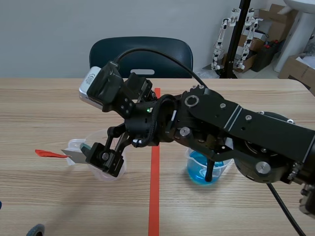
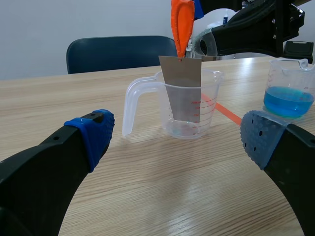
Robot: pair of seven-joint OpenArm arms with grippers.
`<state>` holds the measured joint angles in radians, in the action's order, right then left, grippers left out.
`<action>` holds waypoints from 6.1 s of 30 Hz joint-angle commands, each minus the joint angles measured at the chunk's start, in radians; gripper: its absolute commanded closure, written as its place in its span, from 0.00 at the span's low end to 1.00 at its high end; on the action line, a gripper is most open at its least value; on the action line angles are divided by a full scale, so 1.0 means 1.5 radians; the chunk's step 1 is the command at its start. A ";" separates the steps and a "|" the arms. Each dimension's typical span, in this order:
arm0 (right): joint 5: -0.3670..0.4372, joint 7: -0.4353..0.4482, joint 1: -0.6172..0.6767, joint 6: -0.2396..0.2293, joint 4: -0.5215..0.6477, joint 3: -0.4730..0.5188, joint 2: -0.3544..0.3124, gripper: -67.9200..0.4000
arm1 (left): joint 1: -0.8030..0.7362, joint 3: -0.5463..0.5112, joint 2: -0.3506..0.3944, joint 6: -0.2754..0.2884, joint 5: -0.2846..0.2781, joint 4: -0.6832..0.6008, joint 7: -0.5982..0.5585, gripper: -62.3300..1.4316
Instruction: Do the redox reaction experiment. return to the home posture
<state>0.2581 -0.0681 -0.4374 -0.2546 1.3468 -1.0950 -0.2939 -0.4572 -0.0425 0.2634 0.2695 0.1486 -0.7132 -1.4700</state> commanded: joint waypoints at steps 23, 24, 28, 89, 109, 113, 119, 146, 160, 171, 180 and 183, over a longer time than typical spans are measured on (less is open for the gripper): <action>0.144 -0.152 0.010 0.004 0.348 0.192 -0.119 0.00 | -0.258 -0.055 0.311 0.009 -0.245 -0.354 0.139 0.13; 0.151 -0.141 0.020 0.004 0.359 0.212 -0.134 0.00 | -0.271 -0.076 0.312 0.009 -0.252 -0.385 0.172 0.13; 0.168 -0.091 0.065 0.003 0.379 0.285 -0.185 0.00 | -0.320 -0.136 0.312 0.009 -0.267 -0.503 0.258 0.13; 0.092 0.109 0.882 0.070 0.583 0.918 -0.192 0.00 | -0.537 -0.176 0.142 -0.083 -0.156 -0.856 0.420 0.13; 0.093 0.120 0.960 0.047 0.599 0.917 -0.259 0.00 | -0.535 -0.176 0.142 -0.083 -0.156 -0.856 0.421 0.13; 0.093 0.127 0.980 0.045 0.599 0.917 -0.267 0.00 | -0.535 -0.176 0.142 -0.083 -0.156 -0.856 0.421 0.13; 0.093 0.123 0.981 0.030 0.599 0.917 -0.266 0.00 | -0.535 -0.176 0.142 -0.083 -0.156 -0.856 0.421 0.13; 0.092 0.109 0.977 0.031 0.599 0.917 -0.266 0.00 | -0.517 -0.176 0.143 -0.083 -0.136 -0.856 0.442 0.13; 0.089 0.109 0.977 0.030 0.599 0.917 -0.266 0.00 | -0.517 -0.176 0.143 -0.083 -0.136 -0.856 0.442 0.13; 0.089 0.109 0.977 0.030 0.599 0.917 -0.266 0.00 | -0.517 -0.176 0.143 -0.083 -0.136 -0.856 0.442 0.13; 0.087 0.109 0.977 0.030 0.599 0.917 -0.266 0.00 | -0.517 -0.176 0.143 -0.083 -0.136 -0.856 0.442 0.13; 0.087 0.109 0.977 0.030 0.599 0.917 -0.266 0.00 | -0.517 -0.176 0.143 -0.083 -0.136 -0.856 0.442 0.13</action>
<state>0.3851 0.0841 1.0393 -0.2169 2.2284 0.2775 -0.6899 -1.2301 -0.3023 0.4873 0.1493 -0.0448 -1.9896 -0.7933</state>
